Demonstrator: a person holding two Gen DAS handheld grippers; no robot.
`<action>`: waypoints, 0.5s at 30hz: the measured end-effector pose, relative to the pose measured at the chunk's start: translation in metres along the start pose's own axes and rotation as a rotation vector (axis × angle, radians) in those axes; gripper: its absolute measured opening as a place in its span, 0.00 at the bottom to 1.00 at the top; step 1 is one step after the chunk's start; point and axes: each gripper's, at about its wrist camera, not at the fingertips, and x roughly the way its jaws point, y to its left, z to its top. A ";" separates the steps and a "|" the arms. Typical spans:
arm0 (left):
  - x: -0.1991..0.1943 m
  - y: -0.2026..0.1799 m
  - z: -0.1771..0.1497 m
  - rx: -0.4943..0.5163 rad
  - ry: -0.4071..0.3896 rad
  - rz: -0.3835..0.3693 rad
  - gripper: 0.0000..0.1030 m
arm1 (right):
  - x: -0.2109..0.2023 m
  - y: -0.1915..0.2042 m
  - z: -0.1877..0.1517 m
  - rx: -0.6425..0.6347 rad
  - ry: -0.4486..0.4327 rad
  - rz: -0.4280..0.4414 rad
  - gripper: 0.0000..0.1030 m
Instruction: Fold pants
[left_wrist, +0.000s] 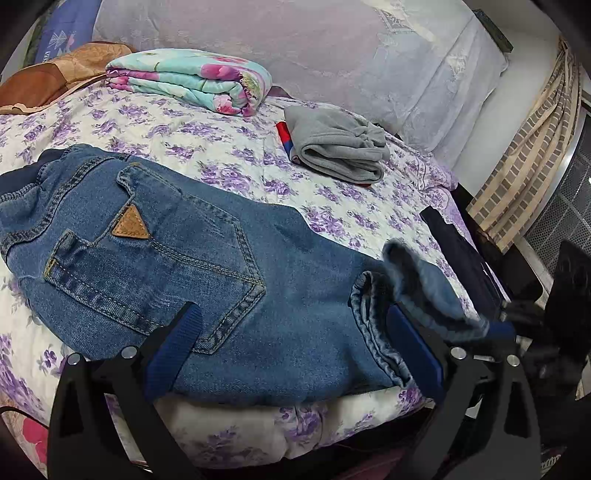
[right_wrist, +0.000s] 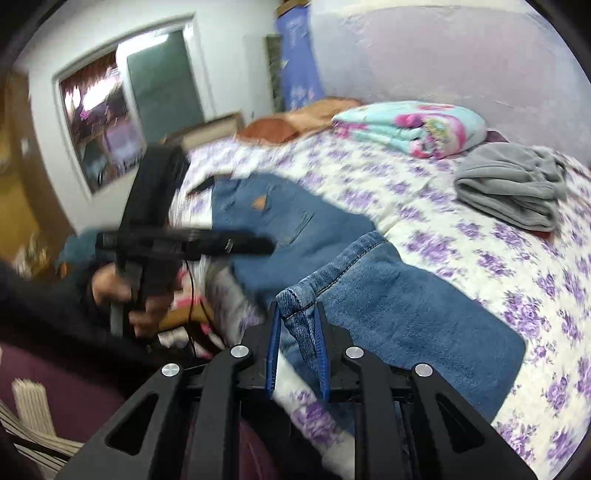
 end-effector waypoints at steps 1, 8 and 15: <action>0.000 0.000 -0.001 -0.002 -0.001 0.002 0.95 | 0.007 0.001 -0.003 -0.002 0.024 -0.006 0.18; -0.001 0.001 -0.002 -0.006 0.000 0.001 0.95 | 0.035 0.012 -0.019 -0.076 0.096 -0.028 0.41; -0.002 0.002 -0.003 -0.005 -0.001 0.002 0.95 | 0.045 0.014 -0.022 -0.104 0.132 -0.122 0.19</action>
